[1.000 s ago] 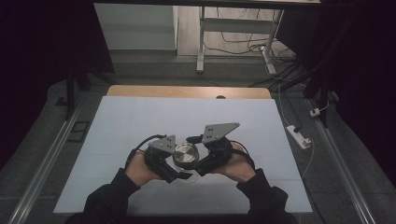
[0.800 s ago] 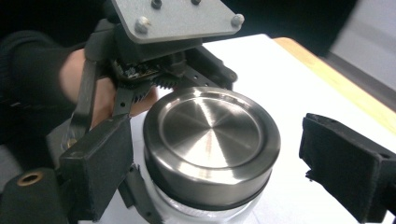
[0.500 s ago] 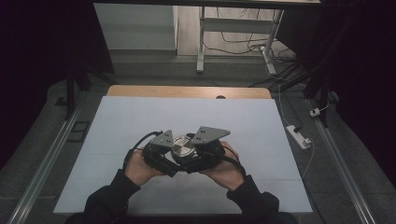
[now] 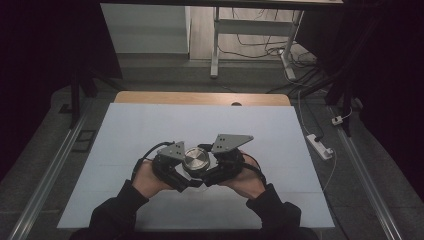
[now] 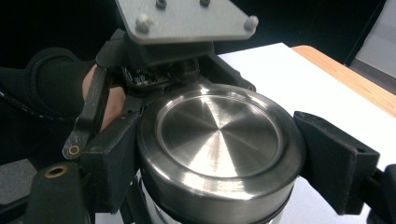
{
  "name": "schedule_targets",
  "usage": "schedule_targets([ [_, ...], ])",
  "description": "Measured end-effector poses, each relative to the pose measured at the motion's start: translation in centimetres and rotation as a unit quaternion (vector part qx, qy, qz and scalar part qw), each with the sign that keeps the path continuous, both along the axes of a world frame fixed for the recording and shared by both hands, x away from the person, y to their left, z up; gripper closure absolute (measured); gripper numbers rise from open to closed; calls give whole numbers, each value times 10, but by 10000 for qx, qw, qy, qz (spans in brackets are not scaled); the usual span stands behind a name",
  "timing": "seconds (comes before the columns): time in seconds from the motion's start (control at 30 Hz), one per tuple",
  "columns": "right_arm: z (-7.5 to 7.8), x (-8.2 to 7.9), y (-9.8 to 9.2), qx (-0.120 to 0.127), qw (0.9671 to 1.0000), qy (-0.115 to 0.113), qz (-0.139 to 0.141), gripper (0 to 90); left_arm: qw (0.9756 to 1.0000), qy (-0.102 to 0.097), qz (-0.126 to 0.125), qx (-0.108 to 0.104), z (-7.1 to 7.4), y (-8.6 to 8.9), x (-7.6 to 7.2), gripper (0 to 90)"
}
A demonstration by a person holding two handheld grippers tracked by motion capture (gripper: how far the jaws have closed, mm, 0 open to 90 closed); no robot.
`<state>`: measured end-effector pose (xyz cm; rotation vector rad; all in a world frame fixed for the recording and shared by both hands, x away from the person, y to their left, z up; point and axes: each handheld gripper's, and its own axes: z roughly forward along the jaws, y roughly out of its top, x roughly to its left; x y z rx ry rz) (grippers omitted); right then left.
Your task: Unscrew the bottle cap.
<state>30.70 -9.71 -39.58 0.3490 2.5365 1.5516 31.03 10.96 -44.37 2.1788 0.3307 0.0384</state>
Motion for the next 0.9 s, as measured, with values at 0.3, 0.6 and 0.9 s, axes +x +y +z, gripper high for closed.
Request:
schedule_targets([
  [0.3,4,0,-4,44,9999,-87,-52,187,10000,5,41,16,-3,1,2,160],
  [0.6,7,2,-9,98,9998,-118,-153,187,9999,34,159,-26,-5,3,3,160],
  [0.9,10,3,-14,132,9995,-123,-246,186,9997,10,241,33,-5,8,5,160],
])
